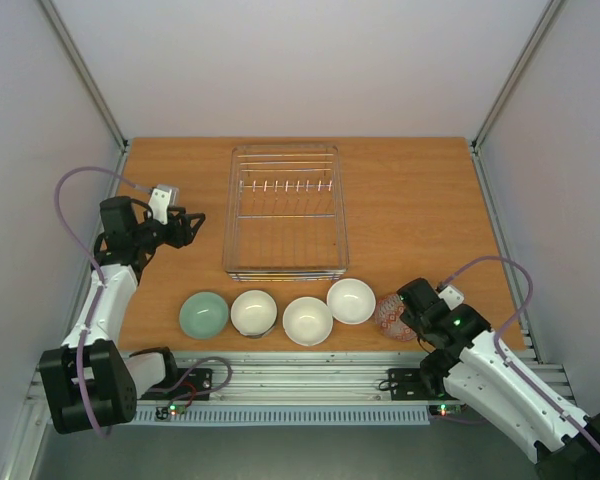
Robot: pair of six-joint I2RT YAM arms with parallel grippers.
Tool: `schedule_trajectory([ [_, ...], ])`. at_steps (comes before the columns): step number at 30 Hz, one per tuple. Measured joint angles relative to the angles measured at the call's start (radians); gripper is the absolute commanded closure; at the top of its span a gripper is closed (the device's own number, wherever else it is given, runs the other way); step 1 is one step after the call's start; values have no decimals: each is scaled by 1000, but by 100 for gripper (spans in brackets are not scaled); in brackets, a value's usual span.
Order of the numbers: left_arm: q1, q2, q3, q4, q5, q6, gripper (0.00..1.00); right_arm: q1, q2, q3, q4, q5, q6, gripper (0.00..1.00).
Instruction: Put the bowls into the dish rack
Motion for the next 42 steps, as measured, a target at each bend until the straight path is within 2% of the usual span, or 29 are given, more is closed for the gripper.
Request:
schedule_trajectory([
  [5,0,0,0,0,0,0,36,0,9,-3,3,-8,-1,72],
  [11,0,0,0,1,-1,-1,36,0,18,-10,13,-23,-4,75],
  [22,0,-2,0,1,-4,-4,35,0,70,-14,37,-61,-23,99],
  [26,0,-2,0,1,-4,-4,35,1,22,-5,13,-54,-29,99],
  [30,0,-2,0,2,-3,-9,25,1,-2,51,-48,-19,-40,99],
  [36,0,-3,0,-1,10,-15,18,1,-29,189,-145,61,-83,99],
  [42,0,-4,11,-28,43,-7,8,1,11,312,-87,95,-213,99],
])
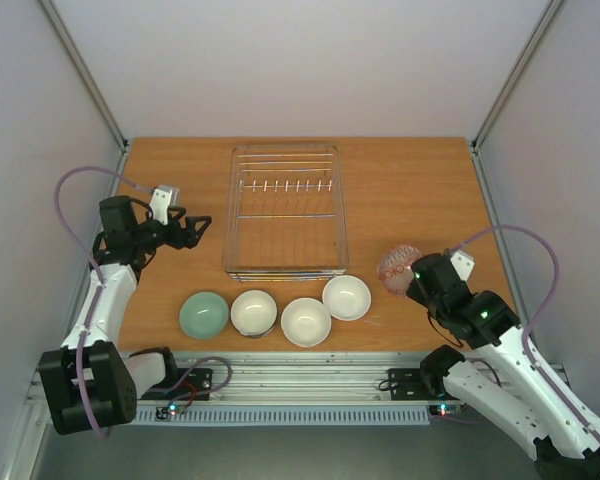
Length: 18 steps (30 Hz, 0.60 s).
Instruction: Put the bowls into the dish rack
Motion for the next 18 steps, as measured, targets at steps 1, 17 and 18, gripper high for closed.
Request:
schedule_trajectory([
  [1,0,0,3,-8,13,5,7,0,18,13,35,-10,-27,99],
  [17,0,-5,65,-191,283,117,1,0,490,197,798,-540,-385,99],
  [18,0,-8,66,-196,299,120,1,0,507,197,844,-580,-388,99],
])
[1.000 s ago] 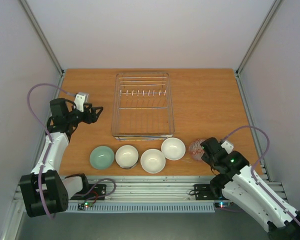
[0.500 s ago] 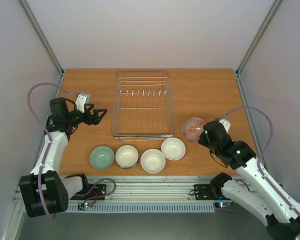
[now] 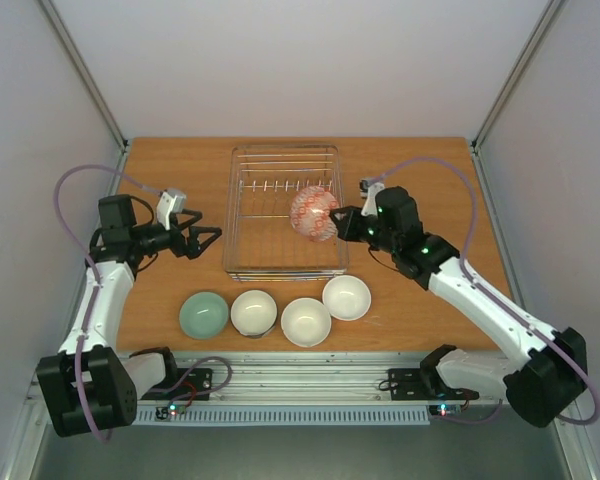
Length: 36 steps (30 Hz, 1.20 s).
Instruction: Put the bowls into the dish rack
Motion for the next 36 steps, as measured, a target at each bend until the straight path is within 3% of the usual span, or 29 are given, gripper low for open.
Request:
schedule_trajectory([
  [6,0,-19,-1,30,112,-53,1,1,182,0,327,-241,43,99],
  [11,0,-19,-42,212,206,-221,1,26,375,18,497,-322,92,99],
  [16,0,15,-100,494,299,-458,1,58,481,40,612,-367,113,99],
  [20,0,131,-118,733,348,-646,1,64,528,58,727,-423,147,99],
  [27,0,365,-178,1413,383,-1180,1,86,617,118,851,-472,192,99],
  [30,0,382,-178,1558,389,-1320,1,110,638,127,862,-472,193,99],
  [36,0,335,-178,1669,392,-1408,1,138,664,150,853,-469,181,99],
])
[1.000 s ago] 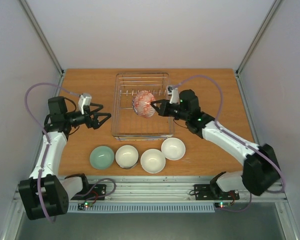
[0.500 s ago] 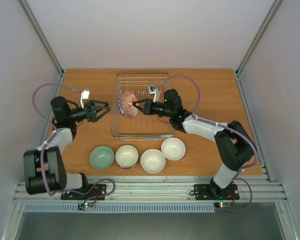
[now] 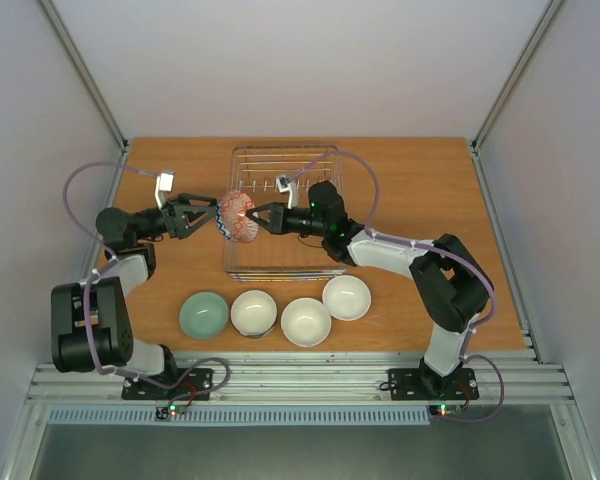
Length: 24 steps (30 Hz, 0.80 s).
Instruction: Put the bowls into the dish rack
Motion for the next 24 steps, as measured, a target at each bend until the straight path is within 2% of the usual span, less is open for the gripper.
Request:
schedule_trajectory([
  [14,0,-19,-2,35,24,-68,1,32,21,72,-108,54,-103,99],
  [24,0,109,13,41,58,-126,1,38,8,71,-167,117,-187,99],
])
